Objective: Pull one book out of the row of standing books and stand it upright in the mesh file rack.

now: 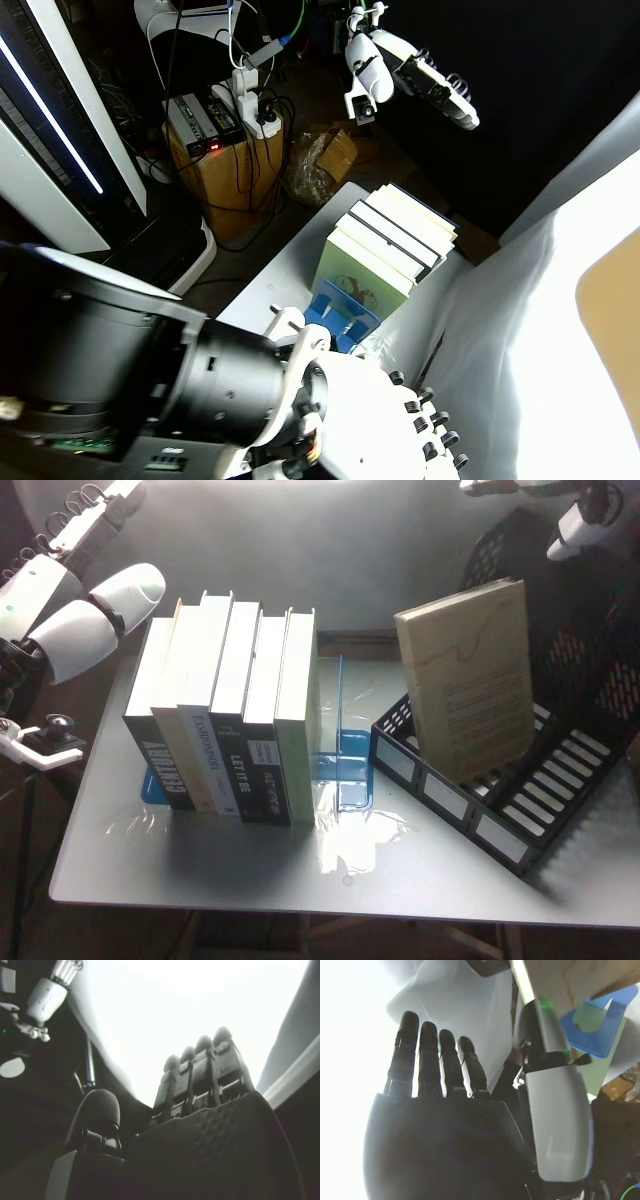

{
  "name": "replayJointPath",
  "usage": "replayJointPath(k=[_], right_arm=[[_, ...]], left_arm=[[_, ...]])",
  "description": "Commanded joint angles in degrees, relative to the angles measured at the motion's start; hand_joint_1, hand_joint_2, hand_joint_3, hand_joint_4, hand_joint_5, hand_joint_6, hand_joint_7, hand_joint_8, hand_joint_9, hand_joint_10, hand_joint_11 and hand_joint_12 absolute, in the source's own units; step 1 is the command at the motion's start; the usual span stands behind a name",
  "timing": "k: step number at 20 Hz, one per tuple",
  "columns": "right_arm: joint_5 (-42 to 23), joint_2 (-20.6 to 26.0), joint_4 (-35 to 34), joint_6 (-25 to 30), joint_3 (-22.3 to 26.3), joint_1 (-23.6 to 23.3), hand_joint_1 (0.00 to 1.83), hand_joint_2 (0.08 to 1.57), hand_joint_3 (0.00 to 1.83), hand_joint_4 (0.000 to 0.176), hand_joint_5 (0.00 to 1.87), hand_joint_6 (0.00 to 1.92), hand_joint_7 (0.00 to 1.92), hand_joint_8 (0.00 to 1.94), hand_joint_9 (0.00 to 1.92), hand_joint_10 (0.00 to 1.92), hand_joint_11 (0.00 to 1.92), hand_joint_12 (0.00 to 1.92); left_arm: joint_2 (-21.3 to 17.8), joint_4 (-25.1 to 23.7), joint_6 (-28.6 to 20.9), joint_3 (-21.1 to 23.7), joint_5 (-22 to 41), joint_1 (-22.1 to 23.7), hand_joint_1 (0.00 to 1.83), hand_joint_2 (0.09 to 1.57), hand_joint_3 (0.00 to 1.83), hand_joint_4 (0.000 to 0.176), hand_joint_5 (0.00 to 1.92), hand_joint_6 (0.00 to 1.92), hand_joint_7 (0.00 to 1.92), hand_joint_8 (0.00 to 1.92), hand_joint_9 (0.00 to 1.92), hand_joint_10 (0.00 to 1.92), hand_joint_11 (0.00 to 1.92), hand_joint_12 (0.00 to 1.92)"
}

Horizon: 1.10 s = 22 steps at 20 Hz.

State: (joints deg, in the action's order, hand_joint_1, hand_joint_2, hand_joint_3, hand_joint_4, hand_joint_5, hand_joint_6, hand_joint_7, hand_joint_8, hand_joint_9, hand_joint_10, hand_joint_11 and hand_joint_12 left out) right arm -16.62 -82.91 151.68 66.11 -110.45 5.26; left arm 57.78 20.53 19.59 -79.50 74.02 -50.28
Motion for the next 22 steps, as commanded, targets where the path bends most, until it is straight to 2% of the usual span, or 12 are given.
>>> replayJointPath(k=[1,6,7,8,10,12,13,16,17,18,19,22], right_arm=[[5.79,0.61,0.44,0.48,1.05,-0.4,0.81,1.11,0.0,0.0,0.0,0.0,0.0,0.0,0.0,0.0,0.0,0.04],[6.82,6.19,-2.01,0.5,10.07,-1.3,0.58,1.16,0.02,0.0,0.0,0.0,0.0,0.0,0.0,0.0,0.0,0.0],[6.53,7.31,-4.48,0.1,11.65,-1.49,0.51,1.17,0.02,0.019,0.0,0.0,0.0,0.0,0.0,0.0,0.0,0.0],[6.43,8.46,-10.99,-4.63,13.02,-1.49,0.46,1.19,0.02,0.013,0.0,0.0,0.0,0.0,0.0,0.0,0.0,0.0],[2.85,10.82,-35.97,-22.74,15.11,-1.73,0.46,1.18,0.02,0.0,0.0,0.0,0.0,0.0,0.0,0.0,0.0,0.0],[-5.98,12.49,-66.38,-38.29,14.33,-0.37,0.38,1.16,0.01,0.003,0.0,0.0,0.0,0.0,0.0,0.0,0.0,0.0],[-8.43,12.93,-71.99,-39.44,14.3,0.81,0.34,1.17,0.01,0.027,0.0,0.0,0.0,0.0,0.0,0.0,0.0,0.0],[-11.91,15.04,-81.44,-43.86,16.7,3.6,0.33,1.18,0.01,0.032,0.0,0.0,0.0,0.0,0.0,0.0,0.0,0.0],[-12.5,16.27,-83.29,-45.25,18.36,4.37,0.32,1.21,0.03,0.087,0.0,0.0,0.0,0.0,0.0,0.0,0.0,0.0],[-13.04,17.45,-84.97,-46.4,19.86,5.21,0.32,1.23,0.03,0.109,0.0,0.0,0.0,0.0,0.0,0.0,0.0,0.0],[-13.64,18.4,-87.36,-48.14,21.18,6.25,0.22,1.21,0.02,0.098,0.0,0.0,0.0,0.0,0.0,0.0,0.0,0.0],[-15.27,20.97,-93.71,-53.83,25.35,9.37,0.1,1.23,0.02,0.059,0.0,0.0,0.0,0.0,0.0,0.0,0.0,0.0]], left_arm=[[0.04,0.11,-0.33,-0.06,6.73,0.44,0.0,1.47,0.0,0.0,0.04,0.0,0.0,0.0,0.0,0.0,0.0,0.0],[0.17,-0.22,-0.35,0.36,6.17,0.45,0.0,1.48,0.0,0.0,0.02,0.0,0.0,0.0,0.0,0.0,0.0,0.0],[0.18,-0.39,-0.42,0.44,5.9,0.46,0.0,1.48,0.0,0.0,0.0,0.0,0.0,0.0,0.0,0.0,0.0,0.0],[0.23,-0.46,-0.43,0.5,5.77,0.47,0.05,1.48,0.0,0.0,0.01,0.0,0.0,0.0,0.0,0.0,0.0,0.0],[0.46,-0.75,-0.81,0.53,5.55,0.61,0.04,1.48,0.0,0.0,0.01,0.0,0.0,0.0,0.0,0.0,0.0,0.0],[0.83,-2.02,-1.08,0.31,4.47,1.4,0.03,1.47,0.0,0.0,0.0,0.0,0.0,0.0,0.0,0.0,0.0,0.0],[1.03,-2.72,-1.21,0.14,3.77,1.84,0.03,1.48,0.0,0.0,0.0,0.0,0.0,0.0,0.0,0.0,0.0,0.0],[1.69,-5.36,-1.77,-0.64,1.08,3.38,0.03,1.48,0.0,0.0,0.0,0.0,0.0,0.0,0.0,0.0,0.0,0.0],[1.89,-6.91,-1.88,-0.86,-0.22,4.26,0.01,1.46,0.0,0.0,0.0,0.0,0.0,0.0,0.0,0.0,0.0,0.0],[2.1,-8.38,-2.0,-1.04,-1.69,5.25,0.0,1.42,0.0,0.0,0.0,0.0,0.0,0.0,0.0,0.0,0.0,0.0],[2.39,-9.87,-2.16,-1.3,-2.9,6.11,0.0,1.41,0.0,0.0,0.0,0.0,0.0,0.0,0.0,0.0,0.0,0.0],[3.32,-13.65,-3.24,-2.23,-6.16,7.75,0.0,1.37,0.0,0.05,0.0,0.0,0.0,0.0,0.0,0.0,0.0,0.0]])
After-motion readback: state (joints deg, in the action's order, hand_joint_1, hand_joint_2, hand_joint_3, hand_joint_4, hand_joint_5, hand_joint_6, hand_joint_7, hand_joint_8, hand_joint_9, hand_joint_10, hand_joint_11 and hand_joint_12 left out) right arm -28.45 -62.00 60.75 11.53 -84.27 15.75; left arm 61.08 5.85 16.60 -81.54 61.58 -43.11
